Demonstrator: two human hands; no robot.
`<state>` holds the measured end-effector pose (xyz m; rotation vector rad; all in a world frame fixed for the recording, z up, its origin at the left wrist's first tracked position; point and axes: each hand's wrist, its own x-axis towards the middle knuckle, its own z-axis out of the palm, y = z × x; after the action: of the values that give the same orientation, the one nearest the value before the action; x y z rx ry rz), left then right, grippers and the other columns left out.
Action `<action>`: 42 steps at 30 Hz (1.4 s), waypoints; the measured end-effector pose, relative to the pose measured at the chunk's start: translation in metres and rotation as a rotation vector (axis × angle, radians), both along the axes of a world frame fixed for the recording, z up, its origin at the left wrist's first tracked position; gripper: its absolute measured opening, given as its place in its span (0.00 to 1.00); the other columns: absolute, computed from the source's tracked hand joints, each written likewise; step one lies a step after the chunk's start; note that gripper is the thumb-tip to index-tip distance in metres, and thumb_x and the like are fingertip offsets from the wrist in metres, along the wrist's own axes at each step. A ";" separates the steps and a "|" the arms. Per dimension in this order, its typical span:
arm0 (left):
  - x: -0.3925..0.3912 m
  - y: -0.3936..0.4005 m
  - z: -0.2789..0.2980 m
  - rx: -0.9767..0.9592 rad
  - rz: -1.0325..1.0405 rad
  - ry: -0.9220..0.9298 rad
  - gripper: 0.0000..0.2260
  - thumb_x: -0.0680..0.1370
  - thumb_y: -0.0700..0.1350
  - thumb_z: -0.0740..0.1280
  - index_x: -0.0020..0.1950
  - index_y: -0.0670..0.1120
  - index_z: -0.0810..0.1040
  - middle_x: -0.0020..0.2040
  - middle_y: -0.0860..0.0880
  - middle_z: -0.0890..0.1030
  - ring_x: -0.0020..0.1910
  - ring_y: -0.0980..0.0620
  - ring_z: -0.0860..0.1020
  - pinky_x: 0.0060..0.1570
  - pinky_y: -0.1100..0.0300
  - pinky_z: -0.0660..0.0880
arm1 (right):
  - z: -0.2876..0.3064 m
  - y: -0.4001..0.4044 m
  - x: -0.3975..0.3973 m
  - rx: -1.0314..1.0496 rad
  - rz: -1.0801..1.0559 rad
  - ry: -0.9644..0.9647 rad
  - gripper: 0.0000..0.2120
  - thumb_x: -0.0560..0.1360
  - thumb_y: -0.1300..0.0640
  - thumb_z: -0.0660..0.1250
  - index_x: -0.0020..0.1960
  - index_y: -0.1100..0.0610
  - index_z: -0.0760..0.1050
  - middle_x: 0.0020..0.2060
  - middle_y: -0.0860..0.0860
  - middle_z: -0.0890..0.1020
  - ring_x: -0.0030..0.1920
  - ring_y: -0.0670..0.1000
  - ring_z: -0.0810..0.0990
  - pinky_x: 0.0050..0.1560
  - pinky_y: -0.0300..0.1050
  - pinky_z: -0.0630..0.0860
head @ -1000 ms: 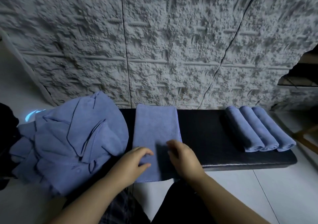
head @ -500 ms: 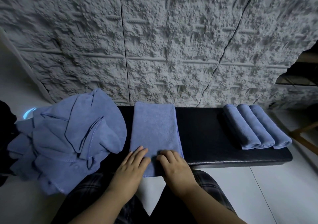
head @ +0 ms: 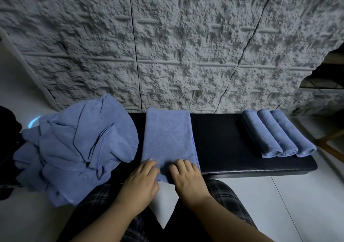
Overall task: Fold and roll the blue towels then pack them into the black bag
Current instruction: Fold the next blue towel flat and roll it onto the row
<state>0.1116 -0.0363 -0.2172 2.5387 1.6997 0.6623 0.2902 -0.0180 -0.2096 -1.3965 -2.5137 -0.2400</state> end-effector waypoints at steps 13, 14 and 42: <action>0.006 0.000 0.003 0.015 0.009 0.106 0.10 0.67 0.38 0.56 0.47 0.45 0.67 0.48 0.46 0.81 0.54 0.45 0.81 0.45 0.55 0.80 | 0.011 0.001 0.020 -0.152 -0.228 0.029 0.22 0.44 0.63 0.77 0.34 0.54 0.72 0.32 0.49 0.75 0.30 0.51 0.75 0.25 0.42 0.71; 0.003 0.000 0.004 0.000 0.007 0.094 0.11 0.67 0.38 0.61 0.47 0.46 0.67 0.49 0.46 0.81 0.54 0.45 0.80 0.46 0.55 0.80 | 0.014 0.000 0.022 -0.173 -0.247 0.041 0.22 0.44 0.63 0.77 0.34 0.54 0.72 0.33 0.49 0.75 0.31 0.51 0.75 0.25 0.41 0.71; -0.014 0.007 0.010 -0.262 0.350 -0.395 0.06 0.78 0.38 0.63 0.42 0.41 0.76 0.38 0.48 0.74 0.41 0.44 0.73 0.42 0.56 0.66 | 0.014 0.020 0.045 -0.585 -0.378 0.578 0.09 0.79 0.57 0.61 0.53 0.58 0.78 0.43 0.48 0.75 0.48 0.51 0.74 0.47 0.41 0.67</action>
<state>0.0978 -0.0291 -0.2075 1.8099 1.9367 0.8246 0.3351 0.0018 -0.1958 -1.8074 -1.8879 0.7817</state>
